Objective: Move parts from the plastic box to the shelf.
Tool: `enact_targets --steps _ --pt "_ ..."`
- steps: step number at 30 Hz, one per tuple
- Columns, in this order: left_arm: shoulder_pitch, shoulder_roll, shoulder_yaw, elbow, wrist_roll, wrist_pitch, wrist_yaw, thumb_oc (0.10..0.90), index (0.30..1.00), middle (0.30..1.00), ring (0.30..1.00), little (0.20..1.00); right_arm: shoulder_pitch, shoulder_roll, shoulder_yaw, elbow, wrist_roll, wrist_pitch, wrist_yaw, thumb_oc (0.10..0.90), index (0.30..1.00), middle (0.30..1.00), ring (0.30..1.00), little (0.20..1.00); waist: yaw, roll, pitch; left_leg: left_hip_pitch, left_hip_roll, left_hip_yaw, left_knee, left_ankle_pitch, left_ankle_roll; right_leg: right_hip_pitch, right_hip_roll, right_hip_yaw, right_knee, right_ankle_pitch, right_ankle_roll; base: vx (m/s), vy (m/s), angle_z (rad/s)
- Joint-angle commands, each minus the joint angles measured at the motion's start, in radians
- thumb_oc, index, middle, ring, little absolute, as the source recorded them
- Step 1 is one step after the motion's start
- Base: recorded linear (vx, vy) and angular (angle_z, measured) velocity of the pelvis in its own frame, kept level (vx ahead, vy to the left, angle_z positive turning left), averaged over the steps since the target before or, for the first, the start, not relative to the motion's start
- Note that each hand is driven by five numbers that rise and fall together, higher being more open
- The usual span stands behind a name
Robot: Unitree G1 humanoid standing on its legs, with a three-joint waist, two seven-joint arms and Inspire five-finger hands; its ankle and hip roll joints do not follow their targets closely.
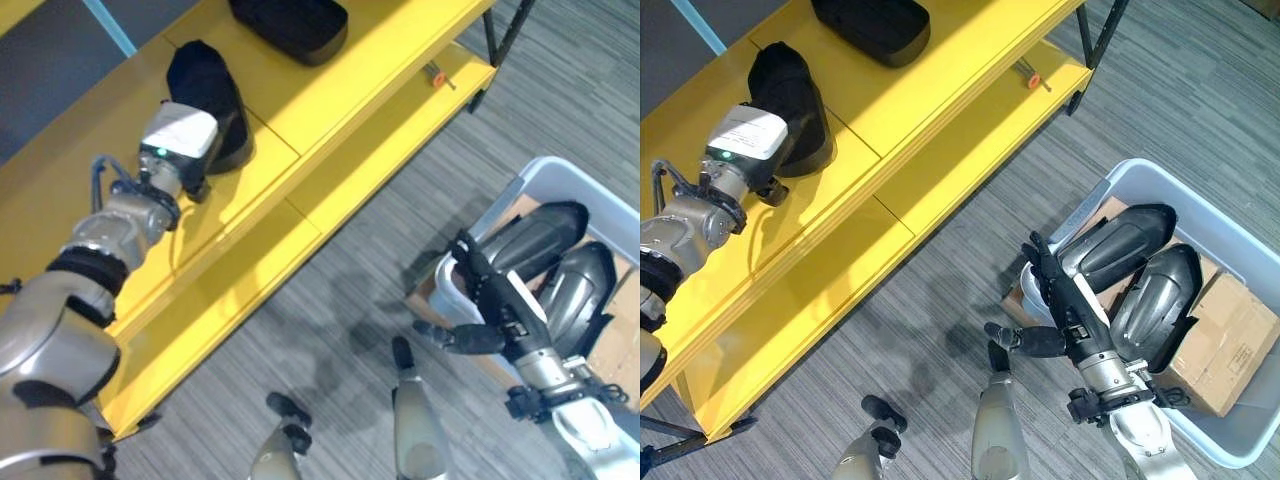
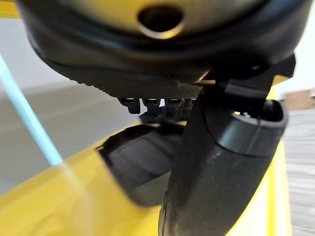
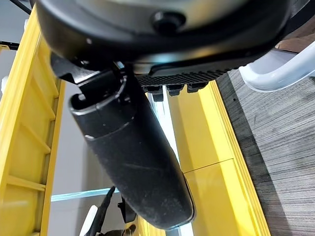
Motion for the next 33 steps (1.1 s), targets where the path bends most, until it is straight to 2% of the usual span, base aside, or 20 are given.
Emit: enact_targets --steps 1,15,27,33 --pt "-0.172 0.029 0.116 0.069 -0.061 0.044 0.061 0.9 1.0 1.0 1.0 1.0 -0.04 -0.029 -0.066 -0.085 0.027 -0.127 -0.002 0.9 1.0 1.0 1.0 1.0 -0.003 0.0 -0.052 0.014 0.089 -0.117 0.103 0.004 -0.108 -0.007 0.004 -0.004 0.05 -0.004 0.022 0.02 -0.013 -0.08" --pt "-0.202 -0.015 0.123 0.197 -0.111 0.054 0.013 0.9 1.0 1.0 1.0 1.0 -0.043 -0.041 -0.071 -0.093 0.044 -0.122 0.0 0.9 1.0 1.0 1.0 1.0 -0.034 -0.004 -0.037 -0.011 0.094 -0.104 0.103 0.009 -0.112 -0.062 0.017 0.016 0.058 0.008 0.019 0.0 0.0 -0.02" --pt "-0.183 -0.031 0.114 0.24 -0.089 0.063 -0.051 0.9 1.0 1.0 1.0 1.0 -0.029 -0.036 -0.091 -0.111 0.058 -0.118 0.01 0.9 1.0 1.0 1.0 1.0 -0.063 -0.009 -0.02 -0.034 0.105 -0.085 0.123 -0.001 -0.112 -0.11 0.028 0.04 0.069 0.017 0.014 -0.01 -0.002 -0.07" --pt "-0.144 -0.037 0.183 0.276 -0.141 0.073 -0.087 0.9 1.0 1.0 1.0 1.0 -0.009 -0.017 -0.096 -0.112 0.069 -0.111 0.028 0.9 1.0 1.0 1.0 1.0 -0.063 -0.011 -0.021 -0.041 0.109 -0.081 0.133 -0.006 -0.113 -0.122 0.031 0.044 0.077 0.018 0.011 -0.01 -0.015 -0.05"
